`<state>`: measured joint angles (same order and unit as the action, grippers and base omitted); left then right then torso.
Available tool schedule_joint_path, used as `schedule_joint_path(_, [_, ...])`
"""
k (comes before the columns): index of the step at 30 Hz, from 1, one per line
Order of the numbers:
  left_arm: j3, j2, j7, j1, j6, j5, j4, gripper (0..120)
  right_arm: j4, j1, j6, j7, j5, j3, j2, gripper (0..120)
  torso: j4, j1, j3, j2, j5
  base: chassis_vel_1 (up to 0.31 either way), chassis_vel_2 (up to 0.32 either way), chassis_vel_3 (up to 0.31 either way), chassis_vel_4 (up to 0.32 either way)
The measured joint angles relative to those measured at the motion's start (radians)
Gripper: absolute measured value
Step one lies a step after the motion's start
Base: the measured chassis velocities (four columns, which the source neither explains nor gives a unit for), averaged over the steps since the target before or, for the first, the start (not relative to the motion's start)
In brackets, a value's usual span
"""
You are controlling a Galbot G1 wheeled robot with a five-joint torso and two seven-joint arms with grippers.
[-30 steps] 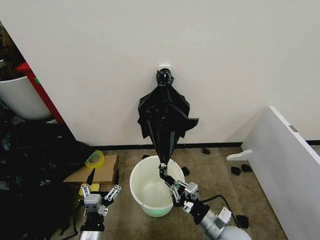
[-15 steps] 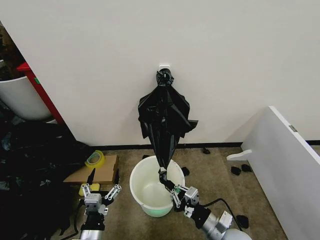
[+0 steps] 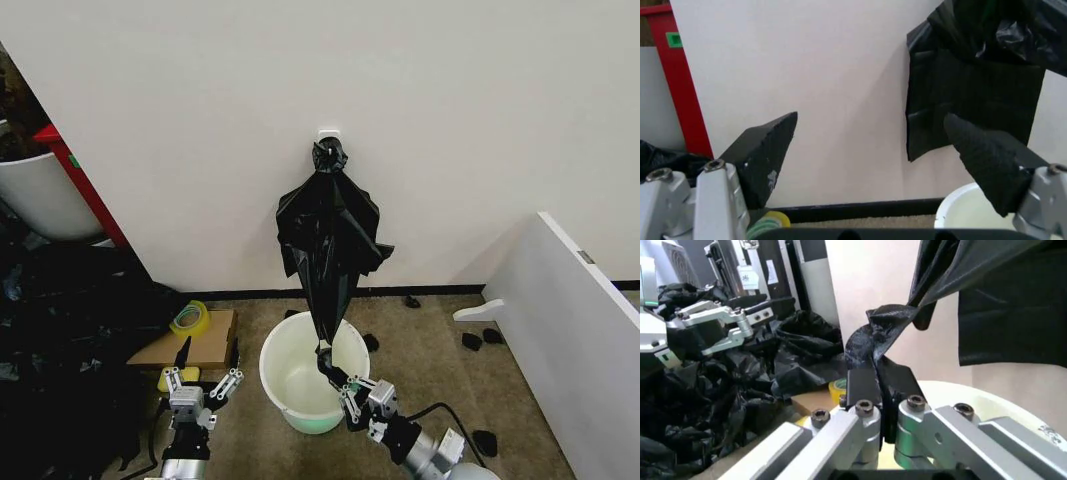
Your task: Place the garbage bag over the trash bin.
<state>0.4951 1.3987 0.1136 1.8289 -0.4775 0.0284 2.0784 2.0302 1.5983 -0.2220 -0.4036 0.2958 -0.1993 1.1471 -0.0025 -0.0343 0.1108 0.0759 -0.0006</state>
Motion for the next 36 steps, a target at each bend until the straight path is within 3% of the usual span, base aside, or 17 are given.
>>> schedule_joint_path(36, [-0.004, -0.007, 0.001, -0.018, 0.006, 0.009, -0.006, 82, -0.024, 0.003, -0.030, -0.043, 0.002, -0.008, 0.002, 0, 0.0001, 0.000, 0.000, 0.000, -0.0001, 0.000, 0.000, 0.000, 0.000])
